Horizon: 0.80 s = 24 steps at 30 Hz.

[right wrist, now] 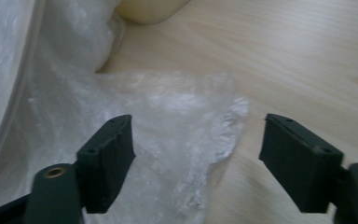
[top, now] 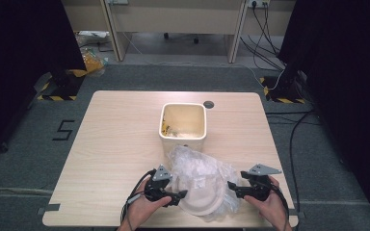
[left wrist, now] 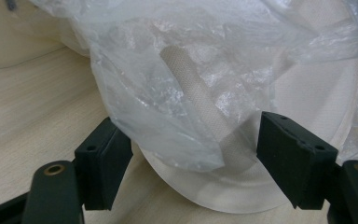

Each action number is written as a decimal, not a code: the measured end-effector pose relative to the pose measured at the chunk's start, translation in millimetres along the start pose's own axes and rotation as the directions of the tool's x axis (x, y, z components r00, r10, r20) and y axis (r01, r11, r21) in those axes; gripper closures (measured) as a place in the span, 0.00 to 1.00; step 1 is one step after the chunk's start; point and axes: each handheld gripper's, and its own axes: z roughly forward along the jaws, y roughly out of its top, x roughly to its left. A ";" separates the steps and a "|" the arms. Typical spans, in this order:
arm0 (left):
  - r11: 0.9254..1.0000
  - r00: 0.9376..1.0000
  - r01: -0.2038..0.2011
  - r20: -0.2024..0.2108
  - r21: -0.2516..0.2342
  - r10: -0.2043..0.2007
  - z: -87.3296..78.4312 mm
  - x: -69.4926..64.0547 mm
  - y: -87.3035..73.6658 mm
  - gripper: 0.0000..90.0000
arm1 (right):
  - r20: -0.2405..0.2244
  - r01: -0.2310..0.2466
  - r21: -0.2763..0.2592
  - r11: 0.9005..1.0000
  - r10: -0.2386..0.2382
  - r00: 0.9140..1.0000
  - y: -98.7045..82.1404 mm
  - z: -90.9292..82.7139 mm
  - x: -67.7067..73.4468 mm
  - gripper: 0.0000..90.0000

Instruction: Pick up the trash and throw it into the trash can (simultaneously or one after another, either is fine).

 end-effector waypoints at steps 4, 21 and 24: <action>1.000 1.000 0.003 -0.003 -0.004 -0.003 0.1 -1.5 -1.0 0.29 | -0.046 0.029 0.039 0.999 -0.028 0.999 -5.5 7.5 8.7 0.52; 0.999 0.997 -0.045 0.068 0.026 0.043 17.5 -32.6 4.6 0.30 | 0.026 0.082 0.053 0.995 -0.084 0.996 -40.5 -30.9 15.6 0.65; 0.998 0.995 -0.058 0.084 0.030 0.056 28.1 -39.3 12.5 0.30 | 0.056 0.052 0.043 0.998 -0.054 0.997 -48.1 -40.1 6.4 0.64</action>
